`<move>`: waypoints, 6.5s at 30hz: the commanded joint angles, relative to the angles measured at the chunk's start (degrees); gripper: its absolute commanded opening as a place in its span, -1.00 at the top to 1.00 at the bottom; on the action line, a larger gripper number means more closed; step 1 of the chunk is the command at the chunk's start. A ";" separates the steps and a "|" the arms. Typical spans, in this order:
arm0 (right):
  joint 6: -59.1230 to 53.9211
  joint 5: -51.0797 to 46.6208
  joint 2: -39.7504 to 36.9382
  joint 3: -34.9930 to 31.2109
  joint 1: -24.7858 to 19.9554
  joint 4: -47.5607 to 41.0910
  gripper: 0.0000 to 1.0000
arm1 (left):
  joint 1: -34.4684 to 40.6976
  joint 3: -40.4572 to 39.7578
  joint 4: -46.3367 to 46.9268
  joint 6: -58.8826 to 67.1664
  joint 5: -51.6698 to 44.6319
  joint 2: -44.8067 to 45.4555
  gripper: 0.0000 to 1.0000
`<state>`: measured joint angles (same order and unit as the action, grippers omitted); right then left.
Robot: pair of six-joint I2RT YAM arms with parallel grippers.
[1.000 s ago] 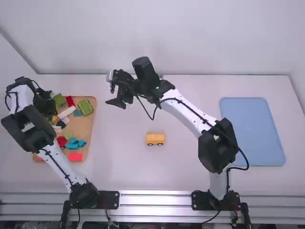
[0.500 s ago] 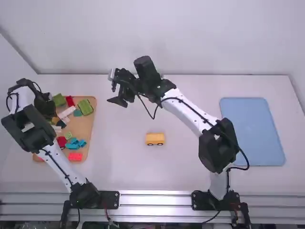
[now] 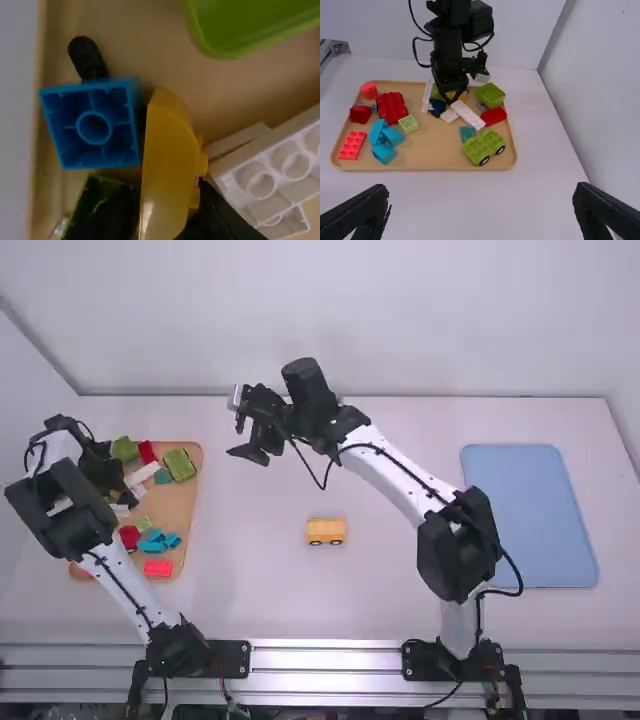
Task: Assemble lego blocks to make yellow taxi
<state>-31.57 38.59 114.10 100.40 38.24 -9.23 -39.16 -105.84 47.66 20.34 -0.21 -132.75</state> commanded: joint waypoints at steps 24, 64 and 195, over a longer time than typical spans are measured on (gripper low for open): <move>0.63 0.31 0.68 1.57 -1.88 0.17 -0.97 | -0.07 3.78 -2.12 -7.30 -3.87 3.96 0.87; 41.29 11.19 -8.59 -36.89 -13.84 53.40 -0.89 | 47.82 69.05 -78.82 -17.00 -23.10 57.48 0.87; 0.07 -23.54 22.58 35.01 1.40 -60.04 -0.95 | 27.89 92.85 -62.45 -27.47 -6.40 104.41 -0.98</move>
<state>-34.68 14.39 142.54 136.46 40.86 -69.71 -11.25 -13.17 -14.15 -10.00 -1.41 -26.85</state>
